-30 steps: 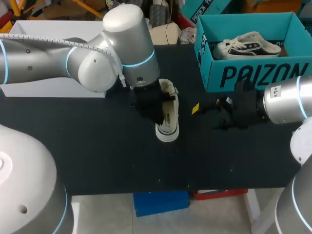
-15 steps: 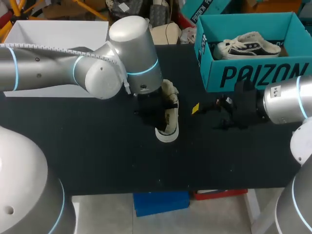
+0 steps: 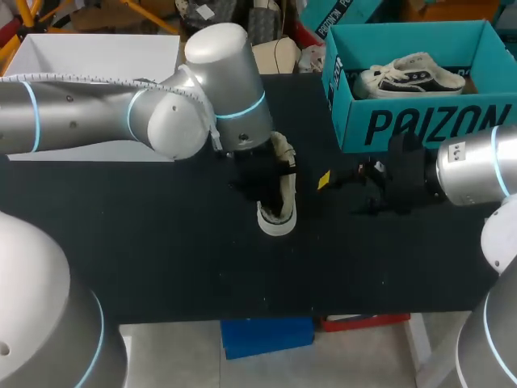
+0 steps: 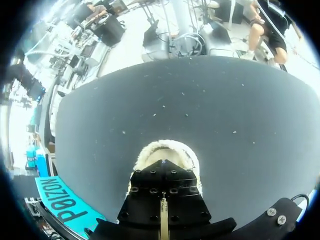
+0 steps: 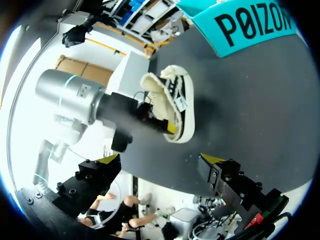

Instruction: Take the shoe out of the shoebox, open the shoe tongue, remove and reinsert the insole, then place the shoe into the shoebox

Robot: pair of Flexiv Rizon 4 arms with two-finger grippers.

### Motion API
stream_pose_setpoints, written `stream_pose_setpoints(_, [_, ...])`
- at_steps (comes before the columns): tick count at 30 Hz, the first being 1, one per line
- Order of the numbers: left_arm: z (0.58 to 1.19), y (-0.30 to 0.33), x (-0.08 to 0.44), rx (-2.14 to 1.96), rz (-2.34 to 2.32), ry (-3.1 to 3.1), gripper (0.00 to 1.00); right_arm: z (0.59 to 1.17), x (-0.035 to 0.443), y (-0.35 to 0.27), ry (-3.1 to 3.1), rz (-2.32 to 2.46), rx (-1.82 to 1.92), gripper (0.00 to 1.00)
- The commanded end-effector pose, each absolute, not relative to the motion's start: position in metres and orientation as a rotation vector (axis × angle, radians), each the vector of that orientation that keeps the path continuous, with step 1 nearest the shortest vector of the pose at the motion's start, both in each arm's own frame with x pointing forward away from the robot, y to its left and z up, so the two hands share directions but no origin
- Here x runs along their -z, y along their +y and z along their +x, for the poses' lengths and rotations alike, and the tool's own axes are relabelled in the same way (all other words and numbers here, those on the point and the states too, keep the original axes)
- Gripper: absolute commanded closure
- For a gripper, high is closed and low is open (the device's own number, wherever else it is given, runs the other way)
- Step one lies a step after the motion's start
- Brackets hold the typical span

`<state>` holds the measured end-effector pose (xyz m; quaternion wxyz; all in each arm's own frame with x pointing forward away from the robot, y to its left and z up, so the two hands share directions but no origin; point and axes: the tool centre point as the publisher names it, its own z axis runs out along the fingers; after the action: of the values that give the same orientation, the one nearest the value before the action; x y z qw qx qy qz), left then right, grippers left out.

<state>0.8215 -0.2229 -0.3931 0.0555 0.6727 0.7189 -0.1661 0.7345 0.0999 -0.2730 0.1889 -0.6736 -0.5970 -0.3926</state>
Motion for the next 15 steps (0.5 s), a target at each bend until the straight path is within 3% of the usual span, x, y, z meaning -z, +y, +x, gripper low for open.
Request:
stream_pose_setpoints(1, [0.821,-0.213,0.354,0.652,1.879,2.182,1.0,0.735,0.273,0.1,-1.679,-1.894,1.103,0.0])
stream_pose_setpoints(8, [0.86,-0.209,0.29,0.788,1.595,2.128,1.0,0.735,0.273,0.1,-1.679,-1.894,1.103,0.0])
stream_pose_setpoints(15, [0.909,-0.203,0.261,0.747,1.357,2.092,1.0,0.735,0.273,0.1,-1.679,-1.894,1.103,0.0])
